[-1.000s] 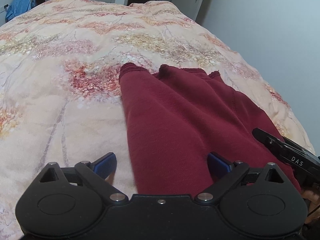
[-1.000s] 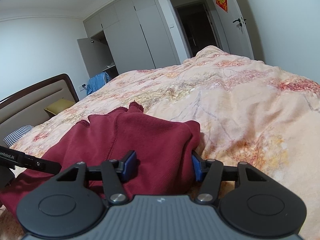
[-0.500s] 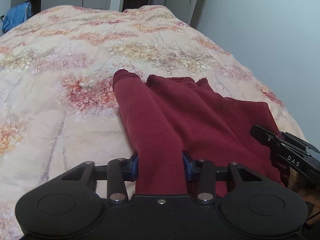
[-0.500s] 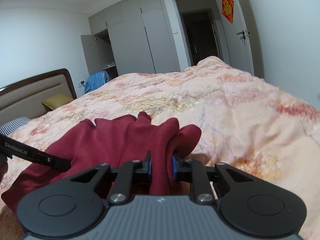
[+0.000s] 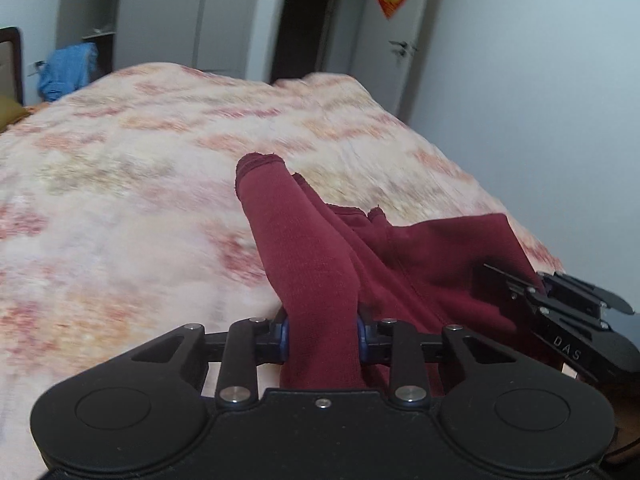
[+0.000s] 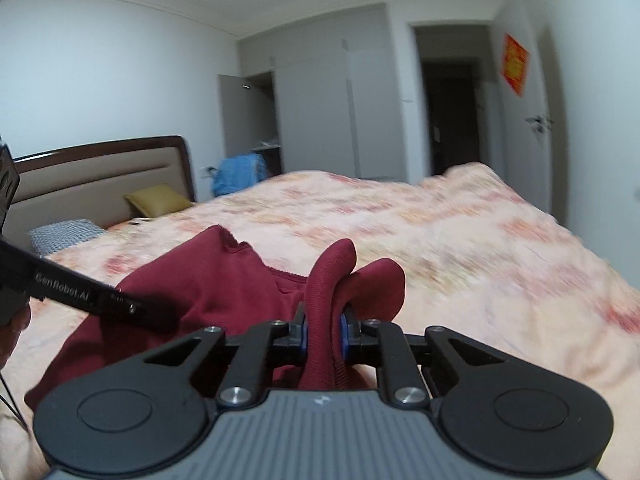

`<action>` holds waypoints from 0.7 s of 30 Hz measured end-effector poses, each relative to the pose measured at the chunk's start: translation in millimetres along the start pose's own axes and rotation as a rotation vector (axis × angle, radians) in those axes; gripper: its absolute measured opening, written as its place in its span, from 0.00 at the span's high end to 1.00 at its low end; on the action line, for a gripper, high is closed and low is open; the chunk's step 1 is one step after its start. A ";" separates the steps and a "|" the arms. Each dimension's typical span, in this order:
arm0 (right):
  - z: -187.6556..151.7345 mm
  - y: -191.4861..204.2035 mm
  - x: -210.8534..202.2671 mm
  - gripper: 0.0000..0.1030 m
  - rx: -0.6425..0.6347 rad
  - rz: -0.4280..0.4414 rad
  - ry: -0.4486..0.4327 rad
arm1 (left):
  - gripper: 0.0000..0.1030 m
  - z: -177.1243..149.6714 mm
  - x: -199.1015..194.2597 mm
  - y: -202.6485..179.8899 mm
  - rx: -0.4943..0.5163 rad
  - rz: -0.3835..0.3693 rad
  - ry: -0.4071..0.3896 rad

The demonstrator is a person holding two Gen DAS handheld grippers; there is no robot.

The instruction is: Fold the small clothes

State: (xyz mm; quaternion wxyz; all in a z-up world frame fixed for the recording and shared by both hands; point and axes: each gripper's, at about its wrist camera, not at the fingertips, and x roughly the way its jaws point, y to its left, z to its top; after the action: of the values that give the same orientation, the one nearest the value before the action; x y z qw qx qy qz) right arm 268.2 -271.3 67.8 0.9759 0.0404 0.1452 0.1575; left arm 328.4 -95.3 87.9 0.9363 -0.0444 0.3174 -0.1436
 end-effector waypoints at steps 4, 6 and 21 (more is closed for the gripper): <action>17.9 42.8 35.0 0.84 0.011 0.071 -0.028 | 0.70 9.3 -28.4 43.5 -0.022 0.098 -0.037; 22.5 62.6 58.1 0.84 0.029 0.110 -0.017 | 0.69 11.8 -40.4 65.1 -0.032 0.149 -0.046; -11.5 148.7 175.1 0.83 -0.088 0.144 0.161 | 0.67 -36.6 -24.6 184.0 -0.226 0.245 -0.012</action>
State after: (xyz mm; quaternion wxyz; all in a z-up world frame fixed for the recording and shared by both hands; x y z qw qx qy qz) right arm 379.8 -74.3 27.9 0.9481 -0.0047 0.2127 0.2364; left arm 331.9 88.0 41.0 0.9377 -0.1112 0.3290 0.0084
